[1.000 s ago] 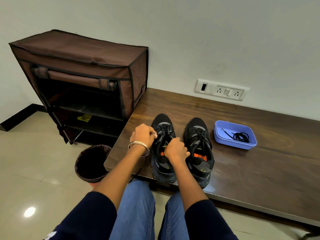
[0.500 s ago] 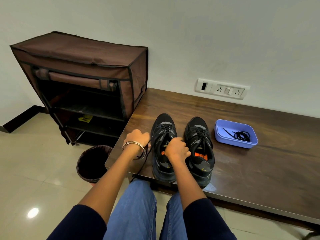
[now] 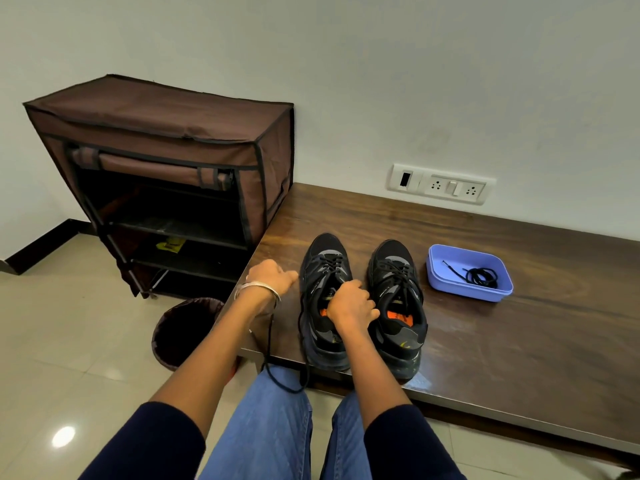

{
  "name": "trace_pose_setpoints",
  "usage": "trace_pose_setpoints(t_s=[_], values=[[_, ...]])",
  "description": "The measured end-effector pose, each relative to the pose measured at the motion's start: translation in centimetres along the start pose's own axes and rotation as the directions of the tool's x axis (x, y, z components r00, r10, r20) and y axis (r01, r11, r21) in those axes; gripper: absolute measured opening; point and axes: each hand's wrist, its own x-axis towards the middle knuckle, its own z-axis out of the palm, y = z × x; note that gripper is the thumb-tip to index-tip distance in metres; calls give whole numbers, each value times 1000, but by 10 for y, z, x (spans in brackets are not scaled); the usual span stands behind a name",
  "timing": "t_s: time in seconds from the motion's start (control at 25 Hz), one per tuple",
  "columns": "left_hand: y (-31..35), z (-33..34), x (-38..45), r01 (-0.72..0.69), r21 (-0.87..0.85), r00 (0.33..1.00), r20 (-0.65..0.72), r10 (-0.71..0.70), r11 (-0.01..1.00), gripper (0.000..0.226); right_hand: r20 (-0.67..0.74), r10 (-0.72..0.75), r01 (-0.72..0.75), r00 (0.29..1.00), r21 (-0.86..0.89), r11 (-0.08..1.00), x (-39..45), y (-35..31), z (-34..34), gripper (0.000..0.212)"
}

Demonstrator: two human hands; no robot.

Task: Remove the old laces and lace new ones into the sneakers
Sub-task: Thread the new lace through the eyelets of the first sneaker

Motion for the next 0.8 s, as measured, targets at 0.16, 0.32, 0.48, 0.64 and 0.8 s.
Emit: trace_pose_setpoints(t_s=[0.16, 0.32, 0.48, 0.64, 0.8], values=[[36, -55, -12, 91, -608, 987, 162, 11, 789, 25, -15, 4, -3, 1000, 47, 999, -6, -1, -5, 66], [75, -89, -35, 199, -881, 955, 273, 118, 429, 26, -317, -264, 337, 911, 206, 919, -22, 1, -17, 48], [96, -75, -53, 297, -940, 921, 328, 211, 166, 24, -122, -411, 275, 903, 901, 336, -52, -23, -54, 37], [89, -66, -46, 291, -955, 933, 269, 237, -63, 23, 97, -537, 104, 838, 937, 333, -49, -5, -74, 30], [71, -69, -30, 204, -957, 978, 192, 77, -205, 32, 147, -427, 57, 892, 901, 429, -23, 32, -85, 21]])
